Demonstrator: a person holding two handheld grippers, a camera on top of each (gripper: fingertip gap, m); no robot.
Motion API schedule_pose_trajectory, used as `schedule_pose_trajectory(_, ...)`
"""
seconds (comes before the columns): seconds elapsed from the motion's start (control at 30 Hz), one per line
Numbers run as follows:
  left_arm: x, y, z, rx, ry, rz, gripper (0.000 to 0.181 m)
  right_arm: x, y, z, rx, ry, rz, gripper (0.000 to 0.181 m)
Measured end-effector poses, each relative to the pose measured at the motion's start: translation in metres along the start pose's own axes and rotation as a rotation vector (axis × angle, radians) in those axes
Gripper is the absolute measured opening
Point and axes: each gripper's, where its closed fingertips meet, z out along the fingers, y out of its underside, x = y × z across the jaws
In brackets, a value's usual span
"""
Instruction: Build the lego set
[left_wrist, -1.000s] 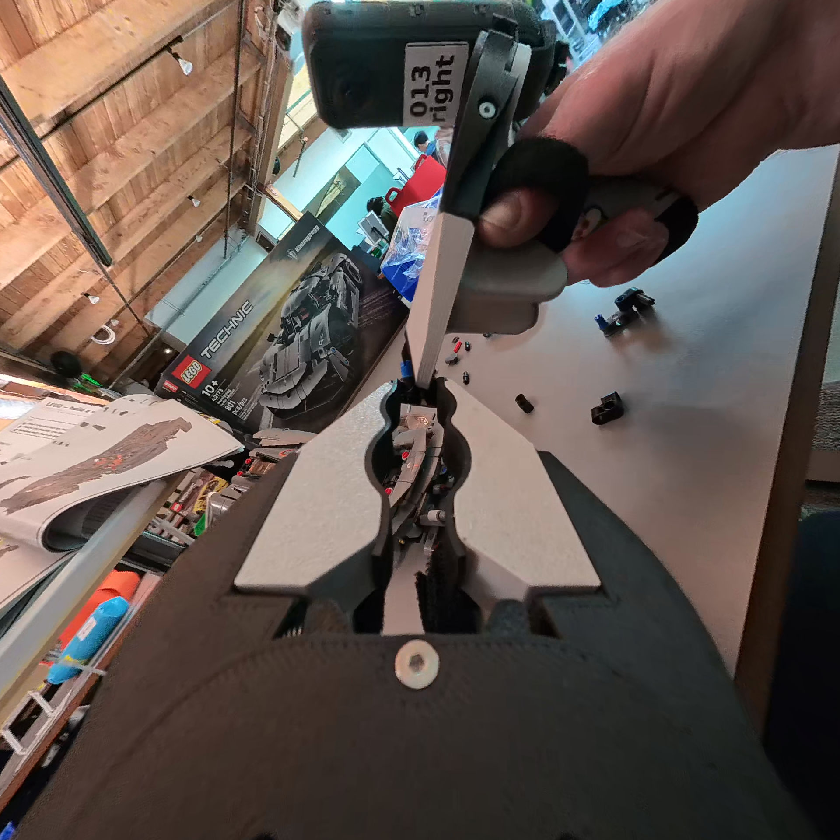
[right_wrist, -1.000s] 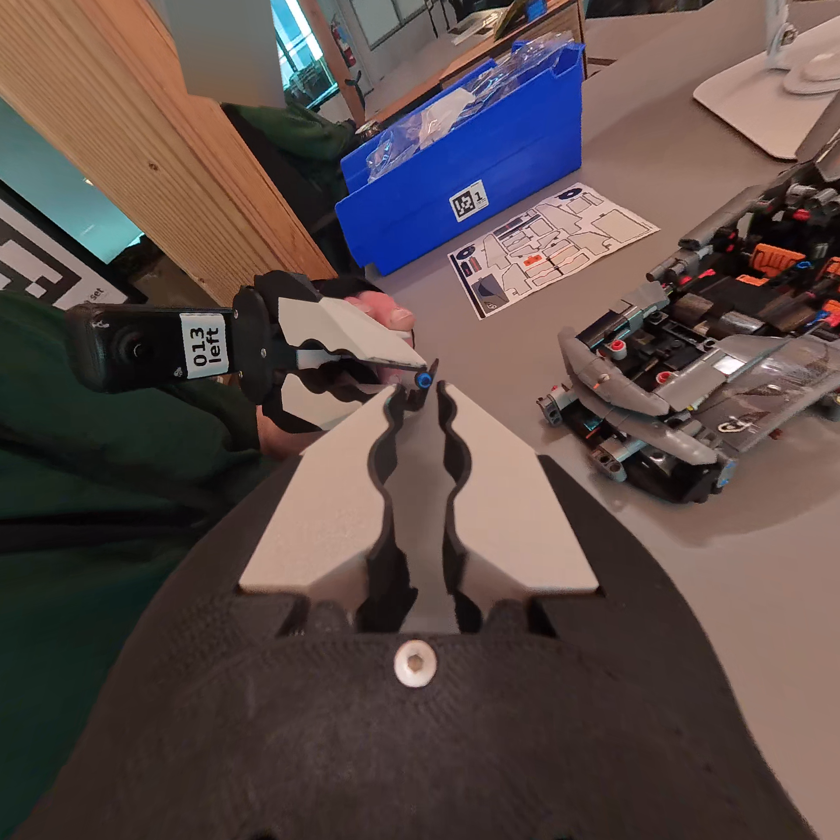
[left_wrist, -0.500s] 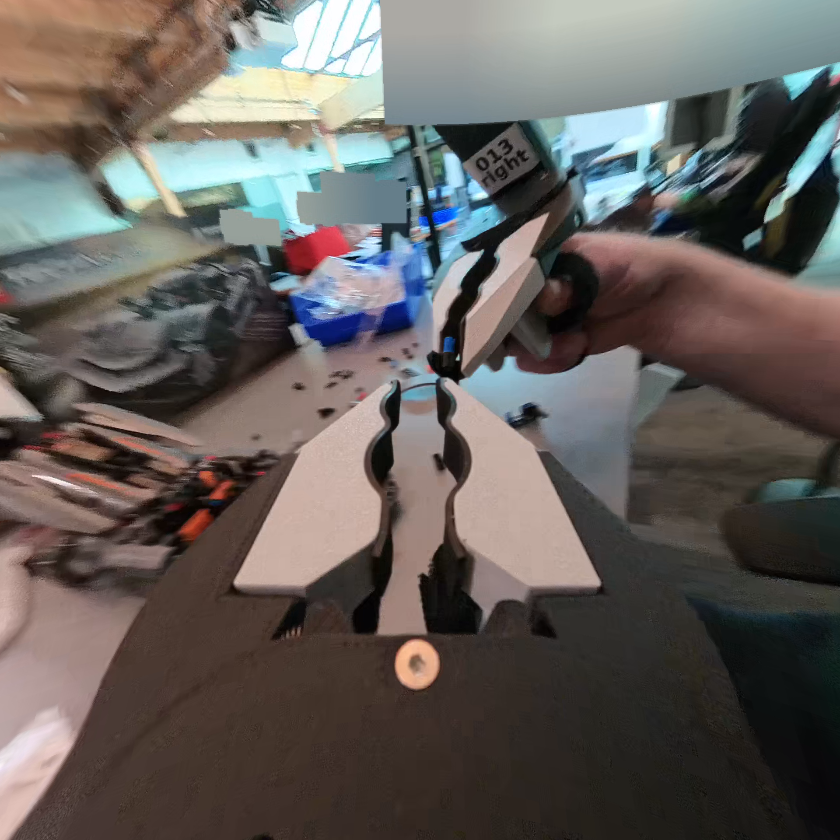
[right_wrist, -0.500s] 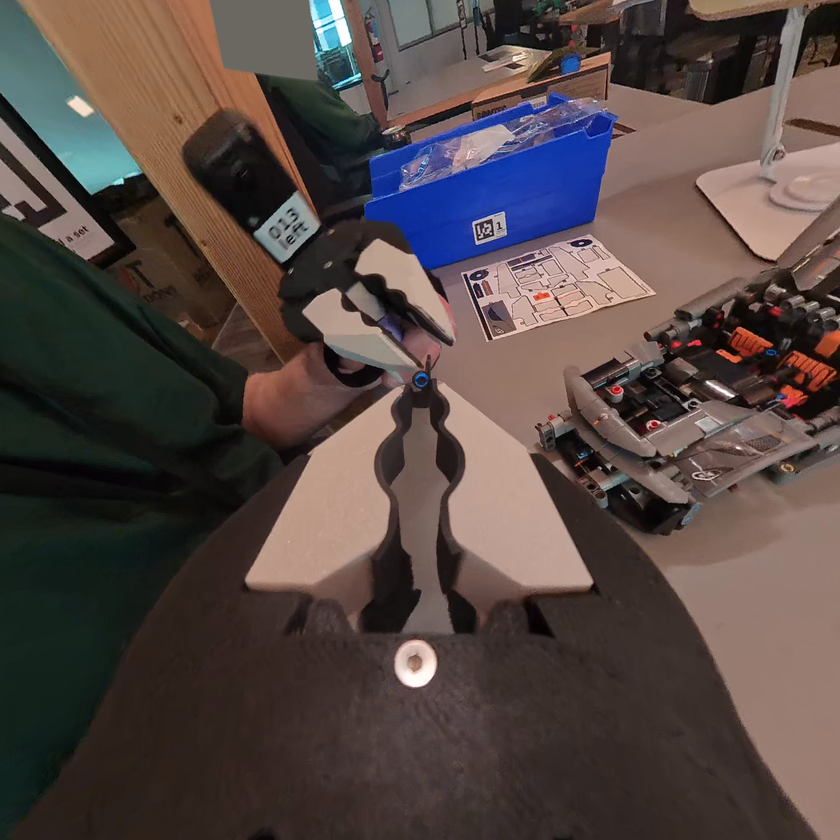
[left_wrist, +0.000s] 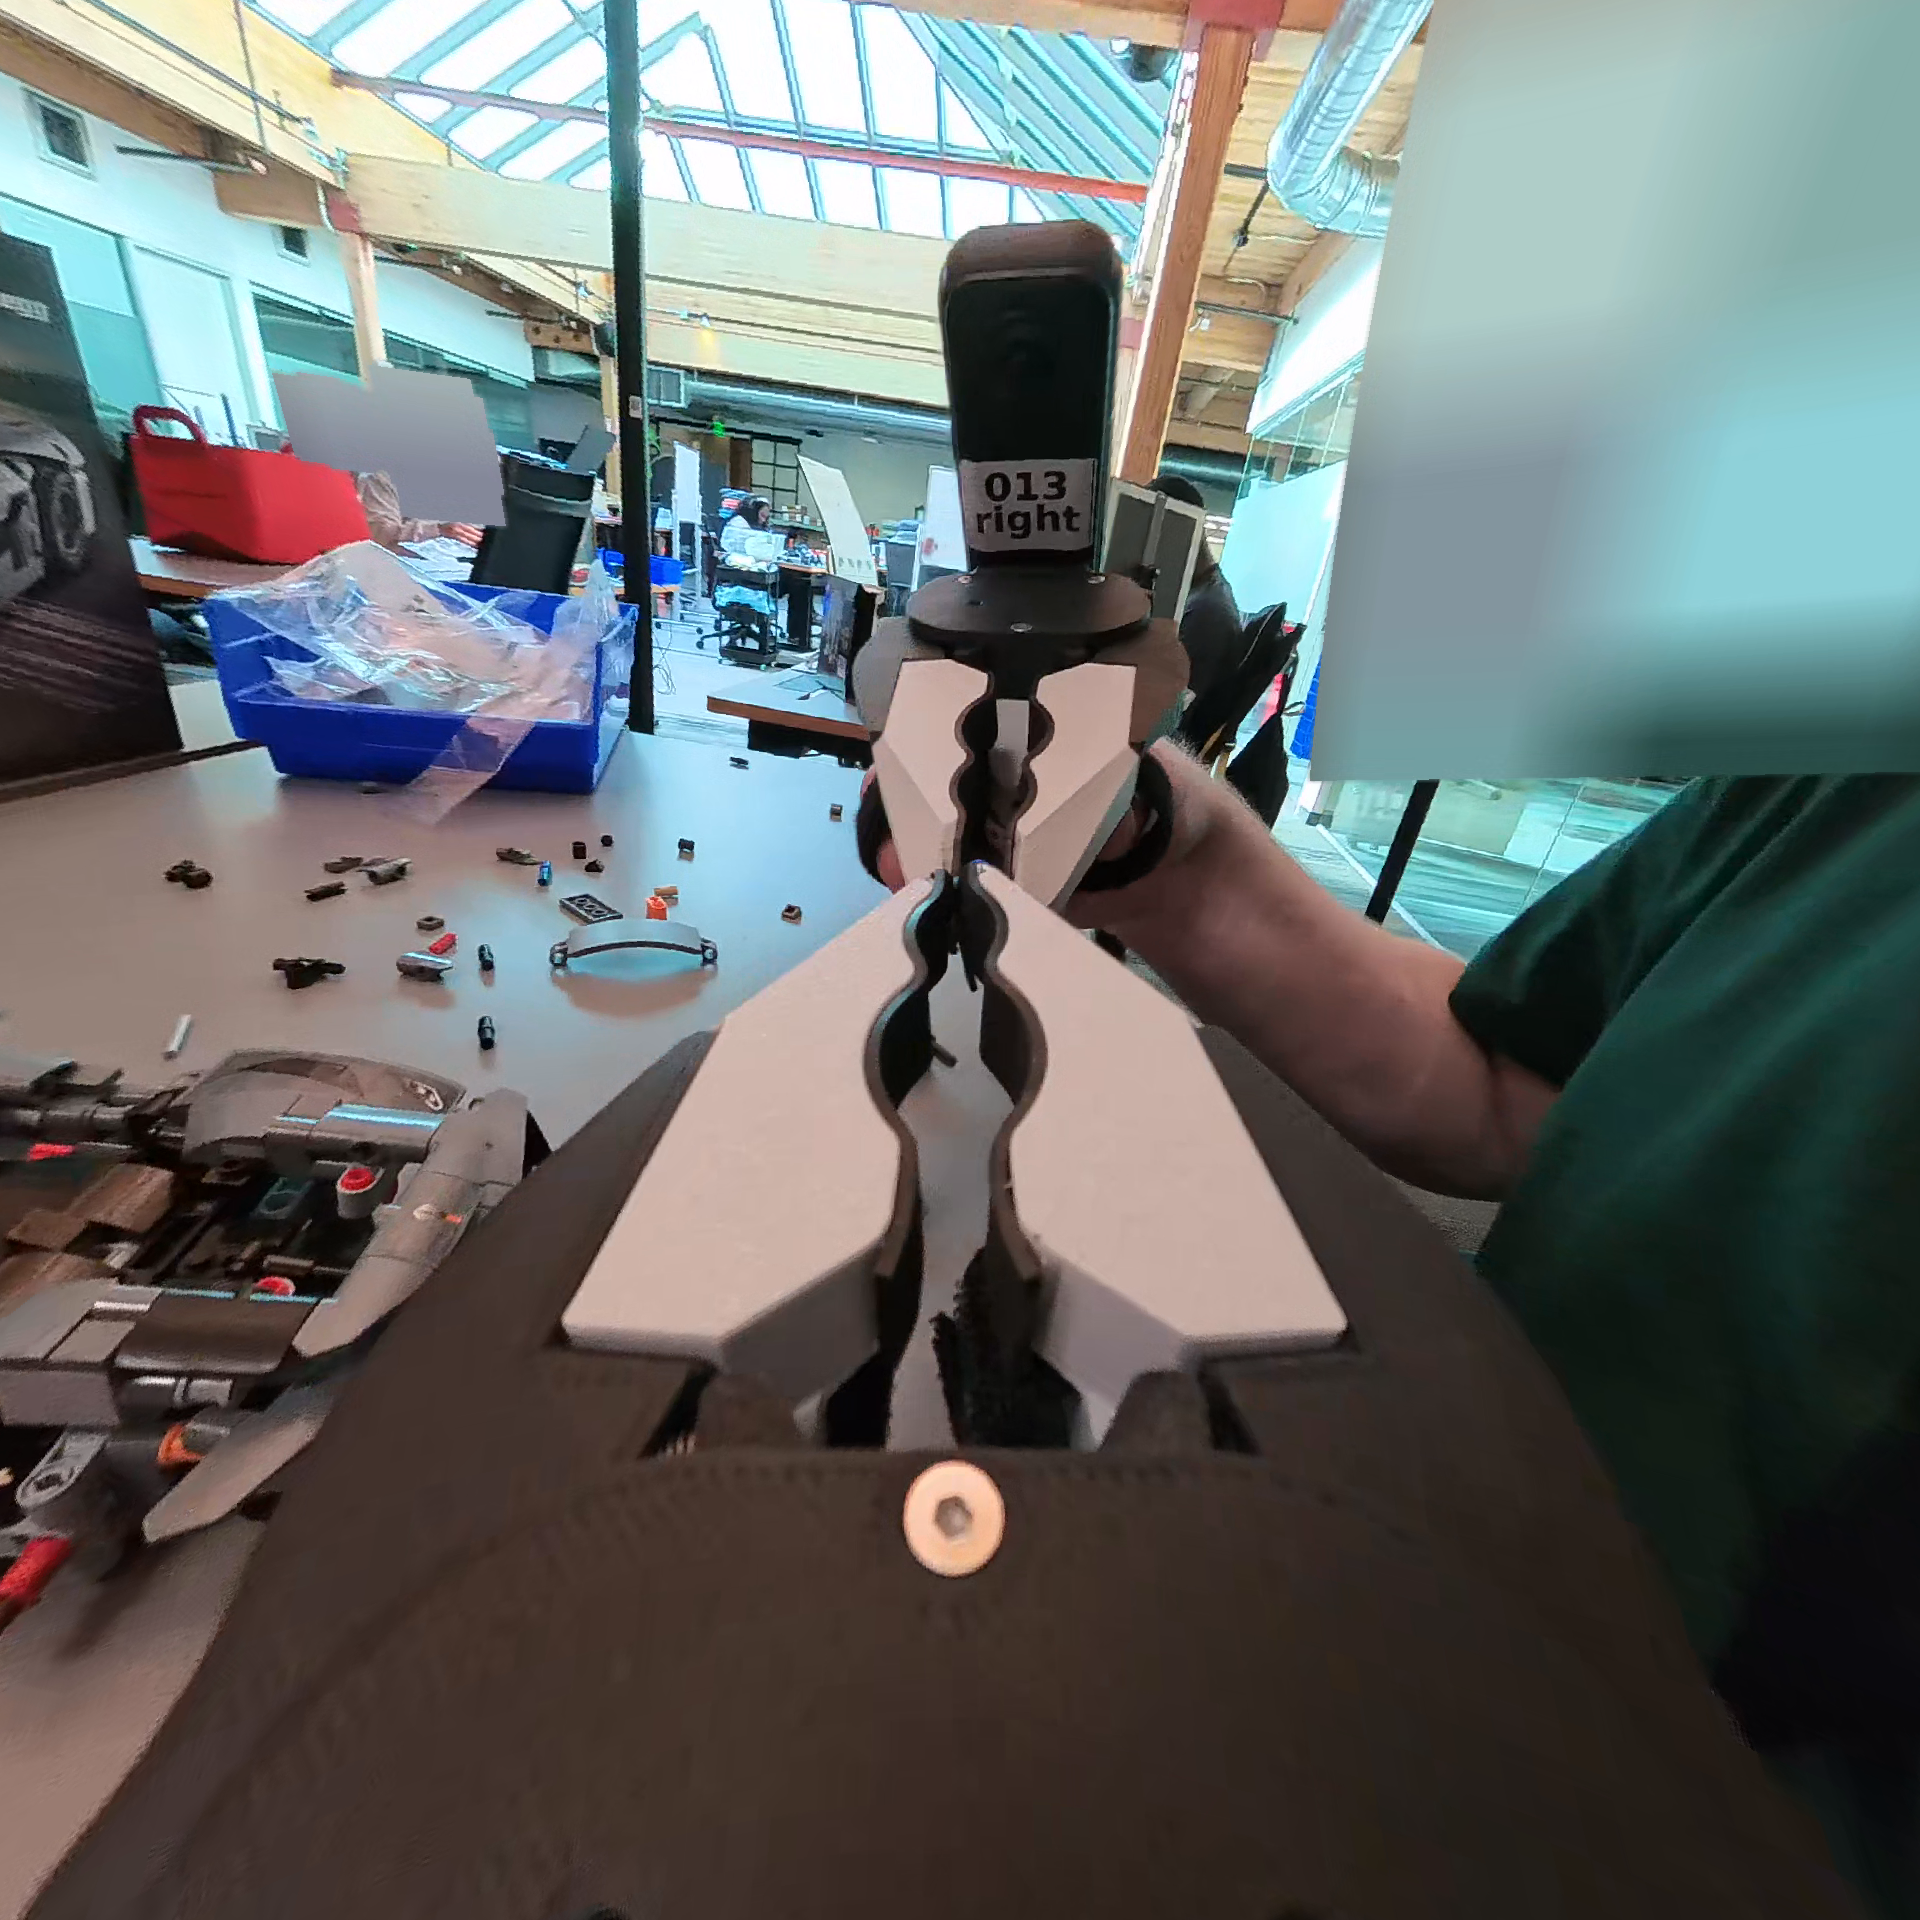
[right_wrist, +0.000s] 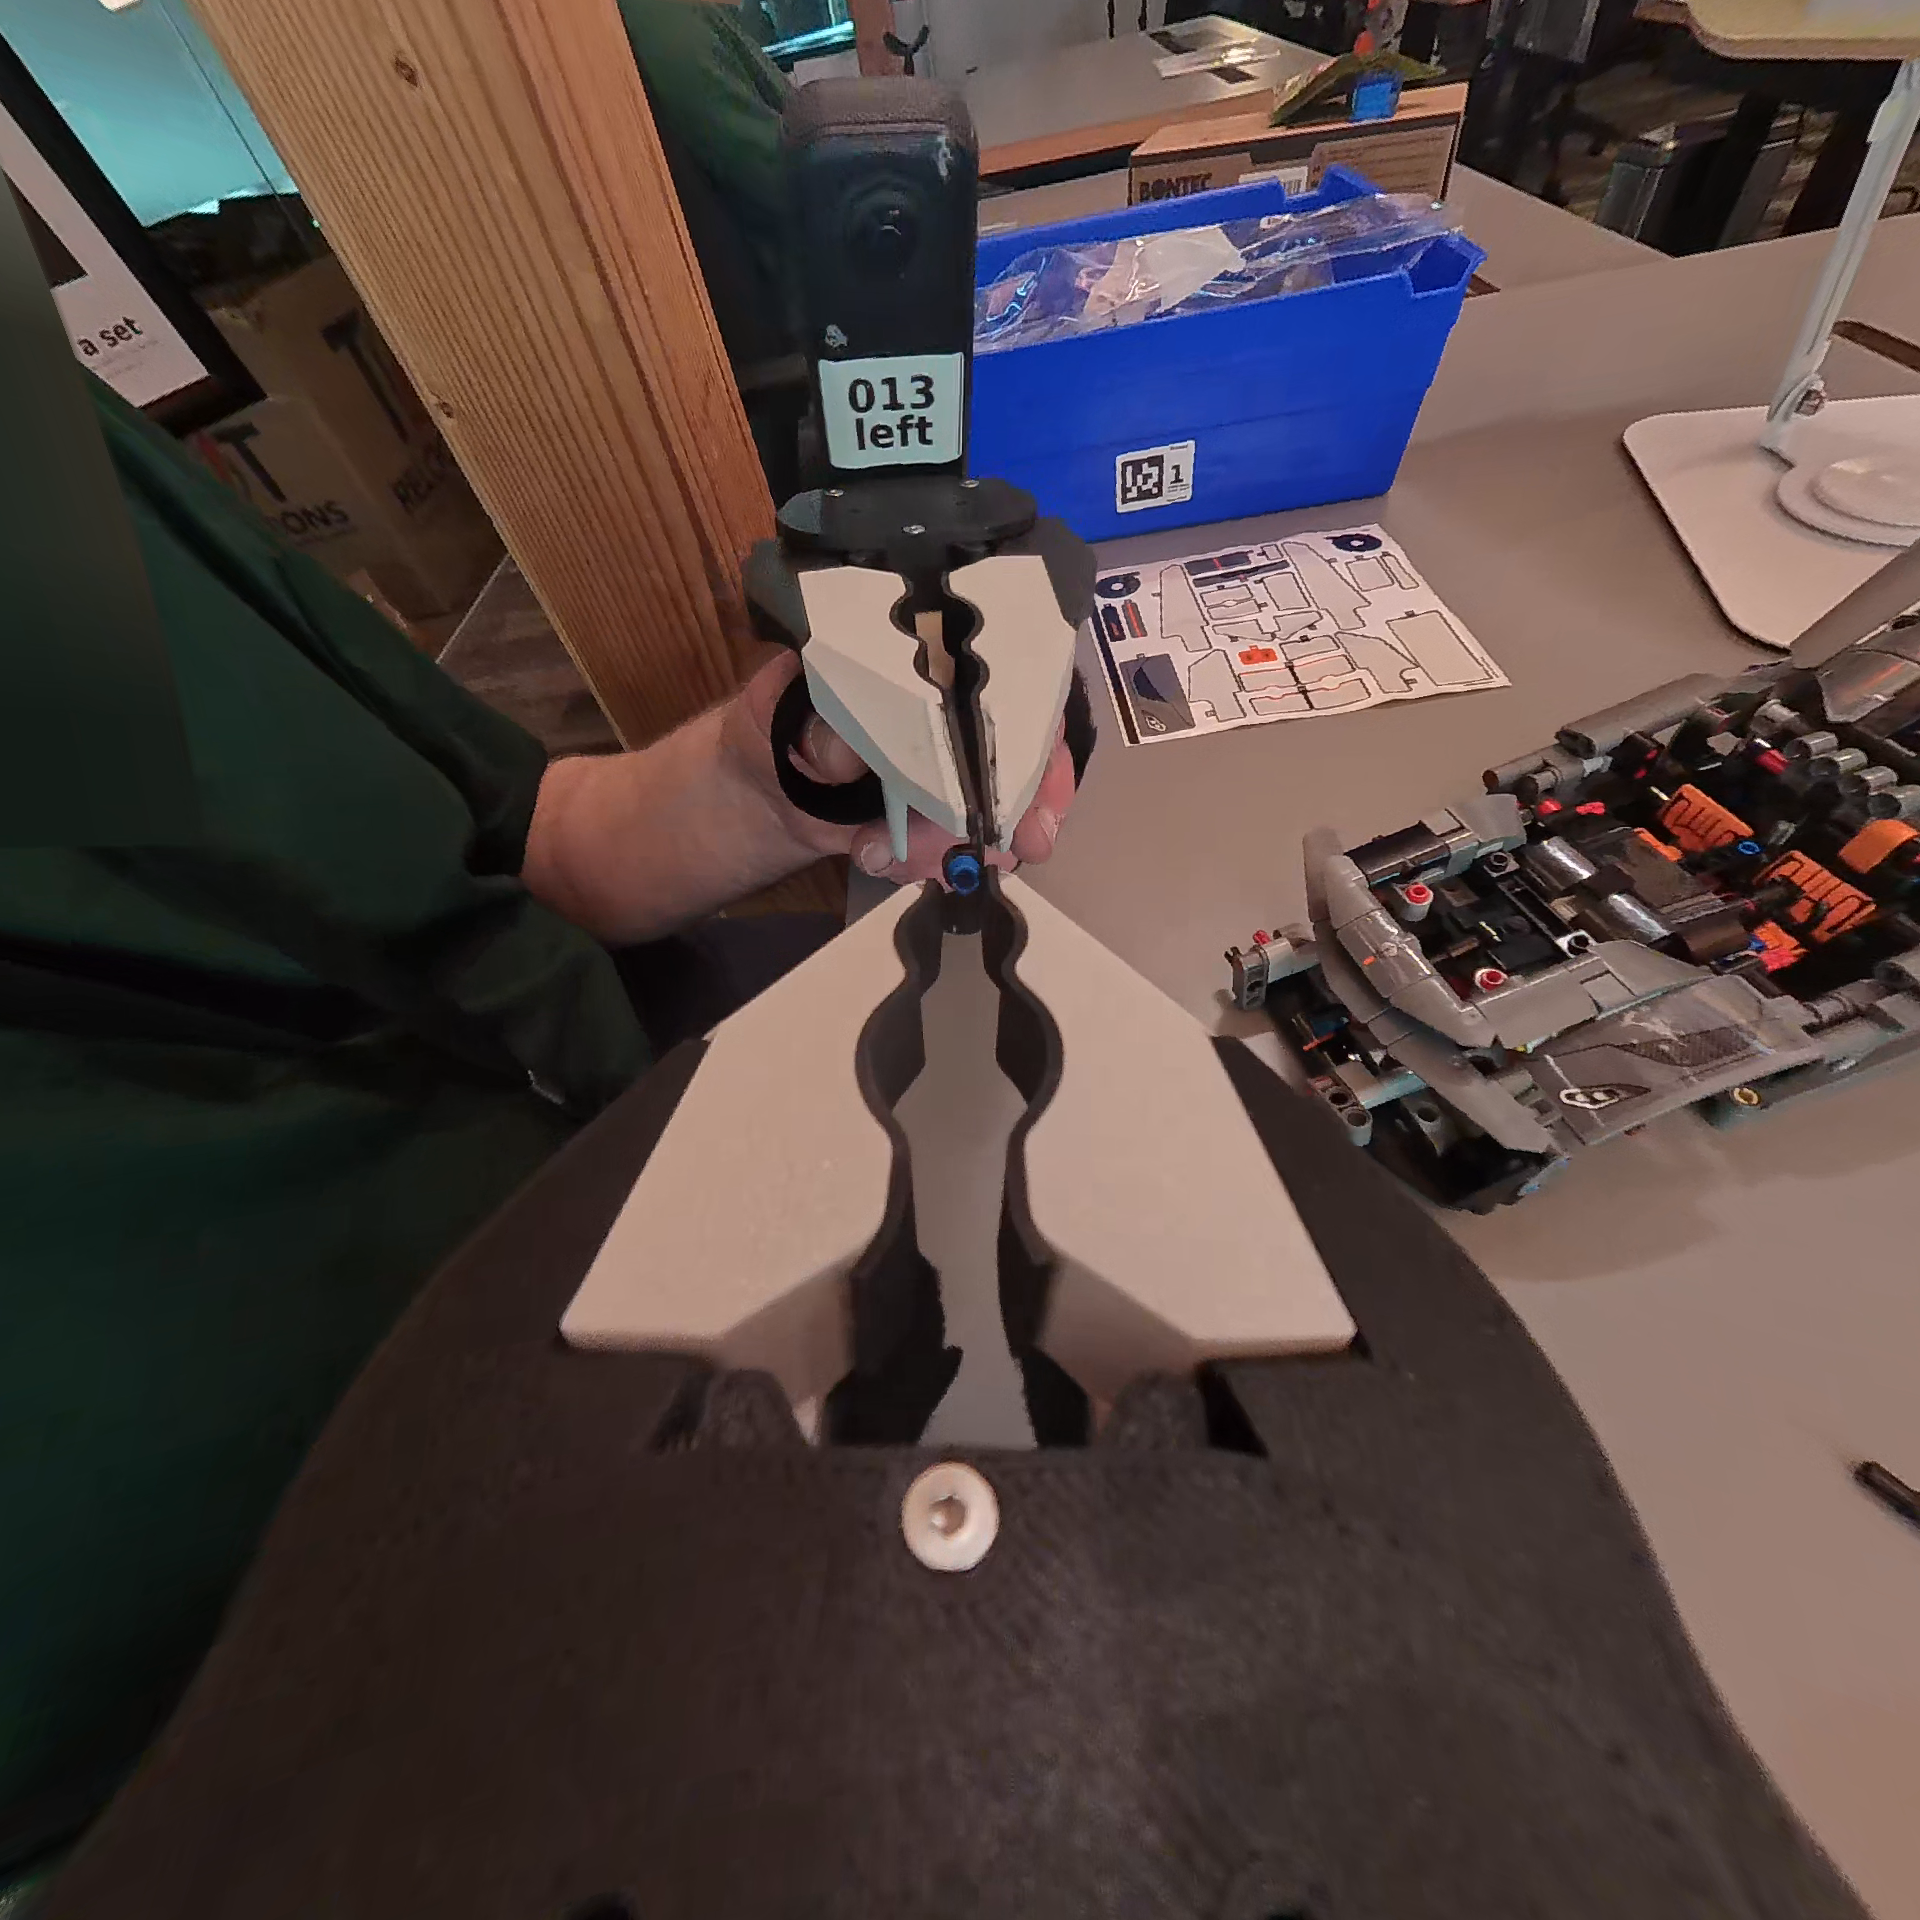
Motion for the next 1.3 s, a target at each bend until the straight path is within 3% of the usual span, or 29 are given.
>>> schedule_pose_trajectory(0.33, -0.012, -0.037, 0.038, 0.036, 0.046, -0.019, 0.005, 0.018, -0.029, -0.042, 0.044, 0.042, -0.006, 0.006)
schedule_pose_trajectory(0.57, -0.015, -0.03, 0.048, 0.042, 0.083, -0.073, 0.0, 0.021, -0.024, -0.046, 0.044, 0.057, -0.001, 0.006)
schedule_pose_trajectory(1.17, -0.042, -0.029, 0.044, 0.107, -0.002, -0.138, 0.0, 0.042, -0.019, -0.047, 0.073, 0.141, 0.071, 0.017)
schedule_pose_trajectory(1.3, -0.04, -0.029, 0.047, 0.11, 0.017, -0.147, 0.0, 0.041, -0.021, -0.044, 0.102, 0.121, 0.091, 0.009)
